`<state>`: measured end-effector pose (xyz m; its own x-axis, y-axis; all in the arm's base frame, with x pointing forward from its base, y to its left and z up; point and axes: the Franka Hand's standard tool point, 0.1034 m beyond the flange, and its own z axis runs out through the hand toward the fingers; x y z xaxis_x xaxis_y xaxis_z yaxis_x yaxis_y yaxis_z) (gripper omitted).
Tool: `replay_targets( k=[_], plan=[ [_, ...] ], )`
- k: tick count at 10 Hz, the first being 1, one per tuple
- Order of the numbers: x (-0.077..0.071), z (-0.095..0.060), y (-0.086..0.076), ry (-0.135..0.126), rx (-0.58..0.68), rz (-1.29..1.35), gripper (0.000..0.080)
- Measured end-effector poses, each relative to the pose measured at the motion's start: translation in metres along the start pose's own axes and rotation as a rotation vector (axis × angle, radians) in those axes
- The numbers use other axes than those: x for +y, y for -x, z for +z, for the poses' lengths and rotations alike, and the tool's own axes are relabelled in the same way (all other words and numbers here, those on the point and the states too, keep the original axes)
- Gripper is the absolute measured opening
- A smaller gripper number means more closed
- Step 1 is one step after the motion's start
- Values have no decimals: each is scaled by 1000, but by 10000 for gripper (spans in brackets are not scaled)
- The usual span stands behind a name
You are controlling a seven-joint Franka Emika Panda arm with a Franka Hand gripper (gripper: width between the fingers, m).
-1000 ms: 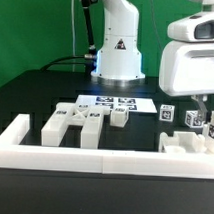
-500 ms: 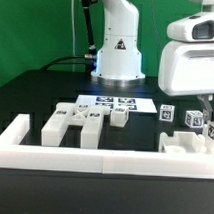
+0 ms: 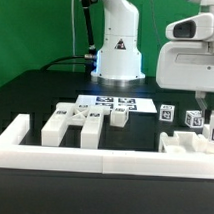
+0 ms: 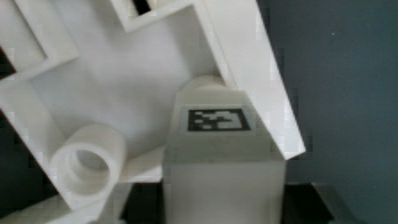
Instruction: Assemble chair
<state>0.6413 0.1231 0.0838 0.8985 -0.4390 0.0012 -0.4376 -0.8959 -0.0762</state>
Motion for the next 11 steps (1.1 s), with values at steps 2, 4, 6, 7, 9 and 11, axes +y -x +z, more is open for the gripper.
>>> replay_targets(
  k=[2, 4, 6, 7, 9, 11],
  plan=[
    [2, 0, -1, -10, -1, 225, 289],
    [3, 0, -1, -12, -8, 510, 289],
    [4, 0, -1, -12, -19, 670, 289],
    [4, 0, -1, -15, -23, 711, 289],
    [4, 1, -1, -17, -25, 809, 289],
    [3, 1, -1, -18, -24, 742, 521]
  ],
)
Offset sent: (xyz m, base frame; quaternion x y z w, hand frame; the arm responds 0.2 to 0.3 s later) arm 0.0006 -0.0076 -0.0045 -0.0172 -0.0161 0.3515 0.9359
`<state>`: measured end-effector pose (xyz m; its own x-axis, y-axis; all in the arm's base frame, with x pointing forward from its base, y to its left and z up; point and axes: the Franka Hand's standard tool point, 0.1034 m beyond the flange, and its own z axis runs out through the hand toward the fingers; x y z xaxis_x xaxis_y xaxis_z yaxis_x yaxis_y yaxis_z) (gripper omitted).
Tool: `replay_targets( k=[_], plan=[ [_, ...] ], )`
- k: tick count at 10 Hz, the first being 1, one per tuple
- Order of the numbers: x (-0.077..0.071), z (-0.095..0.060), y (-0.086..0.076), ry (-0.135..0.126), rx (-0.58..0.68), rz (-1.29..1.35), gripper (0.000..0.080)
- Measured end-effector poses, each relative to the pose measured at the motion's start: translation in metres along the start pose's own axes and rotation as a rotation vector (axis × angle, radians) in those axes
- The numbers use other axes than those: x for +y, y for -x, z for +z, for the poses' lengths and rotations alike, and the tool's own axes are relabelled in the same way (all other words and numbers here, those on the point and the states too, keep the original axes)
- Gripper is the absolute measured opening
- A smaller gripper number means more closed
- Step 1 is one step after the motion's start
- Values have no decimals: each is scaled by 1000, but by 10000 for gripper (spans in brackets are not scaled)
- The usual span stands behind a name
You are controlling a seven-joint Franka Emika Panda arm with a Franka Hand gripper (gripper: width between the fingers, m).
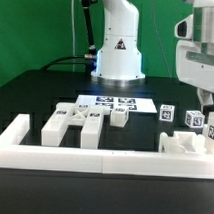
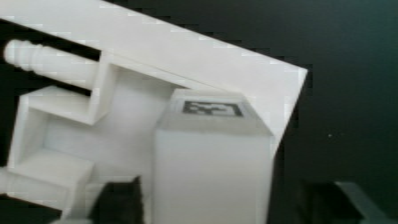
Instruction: Assemble chair
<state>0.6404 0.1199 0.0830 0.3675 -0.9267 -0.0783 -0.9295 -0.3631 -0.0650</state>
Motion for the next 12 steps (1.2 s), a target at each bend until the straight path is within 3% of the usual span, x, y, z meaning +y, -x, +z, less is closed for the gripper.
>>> replay_targets(
  k=[1, 2, 3, 12],
  plan=[
    [0, 0, 1, 0, 0, -28, 521],
    [-1, 0, 2, 0, 3, -127, 625],
    [-1, 0, 3, 0, 2, -273, 642],
    [-1, 4, 9, 10, 5, -1132, 649]
  ],
)
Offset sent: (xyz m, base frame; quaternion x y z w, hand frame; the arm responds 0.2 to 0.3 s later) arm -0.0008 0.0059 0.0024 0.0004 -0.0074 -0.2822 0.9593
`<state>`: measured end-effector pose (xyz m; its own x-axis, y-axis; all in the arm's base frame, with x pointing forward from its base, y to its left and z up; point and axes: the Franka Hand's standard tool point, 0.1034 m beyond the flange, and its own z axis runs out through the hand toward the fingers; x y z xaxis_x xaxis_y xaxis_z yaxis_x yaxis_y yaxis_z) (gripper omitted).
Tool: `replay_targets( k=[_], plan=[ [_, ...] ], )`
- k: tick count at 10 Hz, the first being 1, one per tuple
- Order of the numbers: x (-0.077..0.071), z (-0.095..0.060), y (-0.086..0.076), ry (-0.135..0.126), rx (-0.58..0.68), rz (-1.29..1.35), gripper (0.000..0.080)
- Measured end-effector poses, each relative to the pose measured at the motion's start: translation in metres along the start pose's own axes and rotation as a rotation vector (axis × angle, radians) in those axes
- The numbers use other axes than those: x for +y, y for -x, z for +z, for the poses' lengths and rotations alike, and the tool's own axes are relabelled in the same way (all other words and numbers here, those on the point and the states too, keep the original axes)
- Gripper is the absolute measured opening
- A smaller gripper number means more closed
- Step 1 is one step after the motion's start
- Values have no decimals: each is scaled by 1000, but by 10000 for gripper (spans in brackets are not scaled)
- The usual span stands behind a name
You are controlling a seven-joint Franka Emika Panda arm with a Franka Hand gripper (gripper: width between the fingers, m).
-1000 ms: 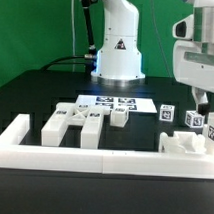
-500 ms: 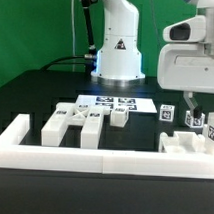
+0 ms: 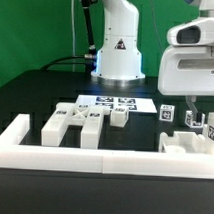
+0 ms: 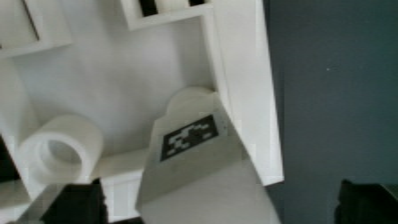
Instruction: Assemble chair
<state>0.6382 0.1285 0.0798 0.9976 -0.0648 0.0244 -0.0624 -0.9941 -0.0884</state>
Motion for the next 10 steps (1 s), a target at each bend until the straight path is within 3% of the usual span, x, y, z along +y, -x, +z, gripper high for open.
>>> replay_targets(
  k=[2, 3, 4, 5, 7, 10],
  plan=[
    [0, 0, 0, 0, 0, -31, 649],
    [0, 0, 0, 1, 0, -30, 559],
    [0, 0, 0, 1, 0, -30, 365],
    [1, 0, 0, 0, 0, -14, 287],
    [1, 0, 0, -1, 0, 12, 288],
    [3, 0, -1, -12, 1, 338, 288]
  ],
)
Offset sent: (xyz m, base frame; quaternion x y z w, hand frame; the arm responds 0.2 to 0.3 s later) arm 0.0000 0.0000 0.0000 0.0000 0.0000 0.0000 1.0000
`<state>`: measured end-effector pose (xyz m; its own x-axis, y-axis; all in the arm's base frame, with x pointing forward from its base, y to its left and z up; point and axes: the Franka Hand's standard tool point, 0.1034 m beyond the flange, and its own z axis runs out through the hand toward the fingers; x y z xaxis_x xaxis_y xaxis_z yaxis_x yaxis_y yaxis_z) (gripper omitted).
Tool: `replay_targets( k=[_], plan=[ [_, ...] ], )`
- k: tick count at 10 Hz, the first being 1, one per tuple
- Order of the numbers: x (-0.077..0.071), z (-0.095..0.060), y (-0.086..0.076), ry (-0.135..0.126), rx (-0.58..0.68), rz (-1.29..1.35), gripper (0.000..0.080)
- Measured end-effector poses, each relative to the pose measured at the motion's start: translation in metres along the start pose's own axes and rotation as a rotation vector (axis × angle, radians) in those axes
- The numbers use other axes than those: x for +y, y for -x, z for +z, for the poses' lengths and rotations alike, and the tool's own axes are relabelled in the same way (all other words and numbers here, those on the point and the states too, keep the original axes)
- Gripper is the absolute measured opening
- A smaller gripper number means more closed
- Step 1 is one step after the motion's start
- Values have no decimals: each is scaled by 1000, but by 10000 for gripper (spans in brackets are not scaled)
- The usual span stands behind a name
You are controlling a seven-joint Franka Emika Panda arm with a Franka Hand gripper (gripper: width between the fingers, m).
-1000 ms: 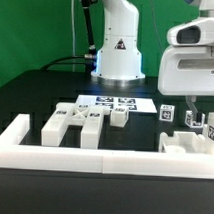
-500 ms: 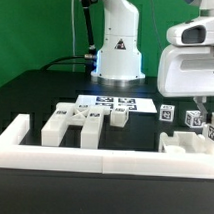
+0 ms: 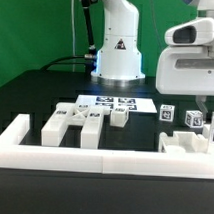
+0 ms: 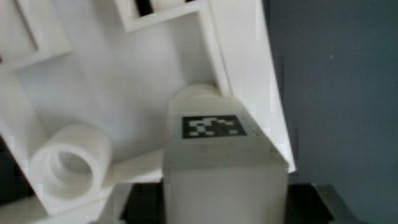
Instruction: Assemble chair
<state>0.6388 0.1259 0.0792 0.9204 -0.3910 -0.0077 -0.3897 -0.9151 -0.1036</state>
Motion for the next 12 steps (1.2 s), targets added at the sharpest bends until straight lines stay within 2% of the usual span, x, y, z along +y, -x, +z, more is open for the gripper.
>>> replay_targets(
  k=[3, 8, 12],
  plan=[
    [1, 0, -2, -11, 4, 313, 289],
    [2, 0, -3, -15, 3, 741, 290],
    [1, 0, -2, -14, 0, 880, 296]
  ],
)
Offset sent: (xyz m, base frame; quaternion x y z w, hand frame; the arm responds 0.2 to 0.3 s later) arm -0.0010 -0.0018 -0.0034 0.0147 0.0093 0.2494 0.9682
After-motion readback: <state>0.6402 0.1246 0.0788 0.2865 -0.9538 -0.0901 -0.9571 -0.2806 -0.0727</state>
